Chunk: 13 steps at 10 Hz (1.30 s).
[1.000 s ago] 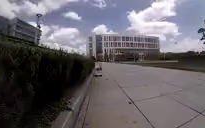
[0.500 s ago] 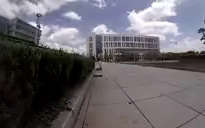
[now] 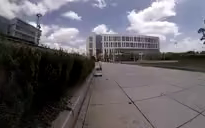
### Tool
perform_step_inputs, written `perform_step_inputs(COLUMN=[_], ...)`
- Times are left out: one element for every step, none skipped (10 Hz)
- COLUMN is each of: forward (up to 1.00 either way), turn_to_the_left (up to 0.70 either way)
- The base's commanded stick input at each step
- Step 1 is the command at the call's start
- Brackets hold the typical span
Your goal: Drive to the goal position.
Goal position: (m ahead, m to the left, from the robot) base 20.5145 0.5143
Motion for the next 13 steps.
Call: perform_step_inputs(forward=[0.04,0.04,0.04,0.04,0.04,0.04,0.04,0.04,0.04,0.03,0.01,0.01,0.04], turn_to_the_left=[0.00,0.00,0.00,0.00,0.00,0.00,0.00,0.00,0.00,0.00,0.00,0.00,0.00])
